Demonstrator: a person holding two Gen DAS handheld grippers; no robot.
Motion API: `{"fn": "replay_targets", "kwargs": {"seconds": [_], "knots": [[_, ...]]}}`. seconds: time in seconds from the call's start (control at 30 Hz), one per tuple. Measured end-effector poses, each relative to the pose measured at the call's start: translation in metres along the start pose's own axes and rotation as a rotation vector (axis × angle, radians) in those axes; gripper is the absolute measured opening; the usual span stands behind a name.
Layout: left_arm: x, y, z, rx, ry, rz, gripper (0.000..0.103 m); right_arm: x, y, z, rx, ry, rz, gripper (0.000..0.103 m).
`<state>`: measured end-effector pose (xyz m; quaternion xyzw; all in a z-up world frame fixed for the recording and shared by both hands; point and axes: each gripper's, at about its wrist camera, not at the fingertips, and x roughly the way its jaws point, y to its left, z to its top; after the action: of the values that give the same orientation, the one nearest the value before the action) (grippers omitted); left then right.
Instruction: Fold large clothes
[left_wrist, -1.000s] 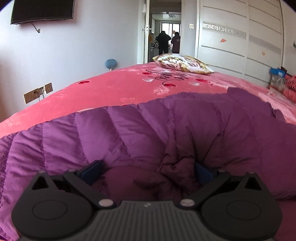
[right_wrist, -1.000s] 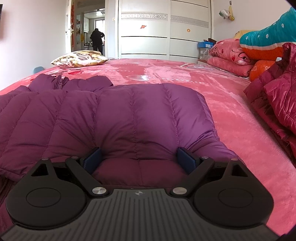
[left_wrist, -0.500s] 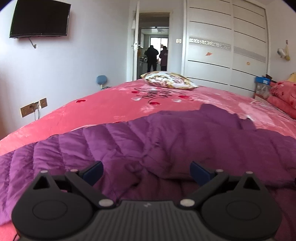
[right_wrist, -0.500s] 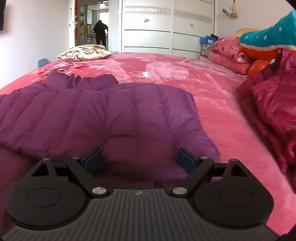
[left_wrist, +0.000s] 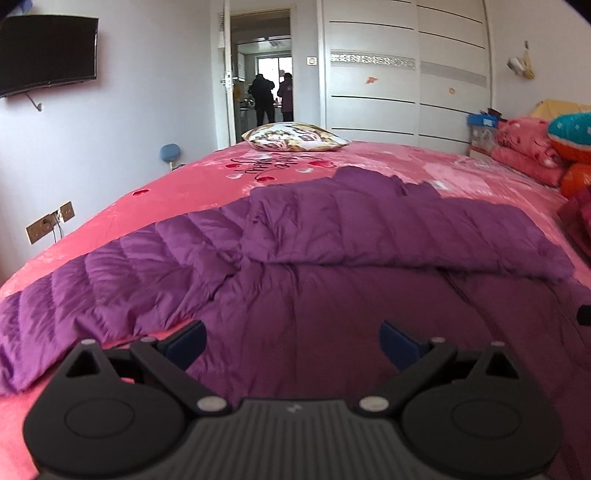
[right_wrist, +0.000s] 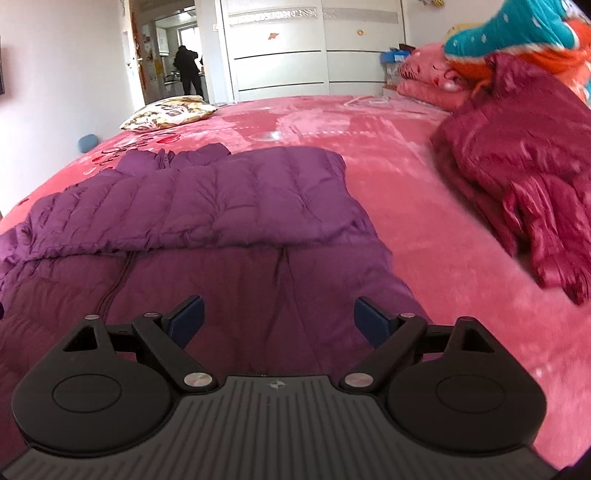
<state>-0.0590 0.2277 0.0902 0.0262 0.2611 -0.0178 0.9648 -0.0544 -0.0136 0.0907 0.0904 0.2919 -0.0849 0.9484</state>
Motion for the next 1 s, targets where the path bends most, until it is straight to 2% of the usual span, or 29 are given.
{"fn": "replay_targets", "kwargs": {"seconds": [0.3,0.5,0.73,0.9,1.0], "knots": [[-0.044,0.012,-0.015,0.0,0.001,0.03,0.1,-0.032,-0.001,-0.014,-0.065,0.029,0.037,0.103],[-0.063,0.042,-0.02,-0.102,0.006,0.109,0.1,-0.055,0.006,-0.021,-0.107,0.027,0.073,0.103],[-0.07,0.102,-0.023,-0.325,-0.002,0.253,0.1,-0.074,0.019,-0.033,-0.237,0.019,0.107,0.103],[-0.065,0.158,-0.031,-0.568,0.013,0.357,0.099,-0.08,0.025,-0.037,-0.261,0.023,0.118,0.103],[-0.061,0.188,-0.039,-0.721,0.018,0.38,0.098,-0.077,0.02,-0.037,-0.243,0.037,0.118,0.103]]}}
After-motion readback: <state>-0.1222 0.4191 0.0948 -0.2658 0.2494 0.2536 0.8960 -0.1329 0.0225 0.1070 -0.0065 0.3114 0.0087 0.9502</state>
